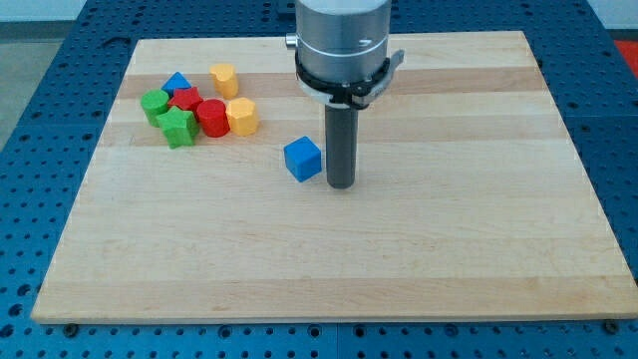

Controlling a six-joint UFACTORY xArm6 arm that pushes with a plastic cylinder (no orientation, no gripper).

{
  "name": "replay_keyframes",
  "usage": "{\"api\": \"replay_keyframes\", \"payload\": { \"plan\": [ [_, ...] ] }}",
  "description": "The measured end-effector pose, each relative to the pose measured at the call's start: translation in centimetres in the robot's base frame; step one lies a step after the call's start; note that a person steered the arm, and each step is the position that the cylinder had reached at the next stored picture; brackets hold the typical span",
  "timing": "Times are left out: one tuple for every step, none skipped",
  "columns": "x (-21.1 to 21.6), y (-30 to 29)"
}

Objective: Move the blue cube right to the yellow hexagon

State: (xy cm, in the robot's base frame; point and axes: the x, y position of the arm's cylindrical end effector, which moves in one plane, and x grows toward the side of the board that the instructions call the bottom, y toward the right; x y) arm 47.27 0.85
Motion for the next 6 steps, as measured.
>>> {"api": "replay_keyframes", "payload": {
  "plan": [
    [1.7,-2.6],
    [0.8,-4.8],
    [-2.7,-4.7],
    [-6.4,-4.5],
    [-7.1,-4.3],
    [-8.3,-4.3]
  ]
}}
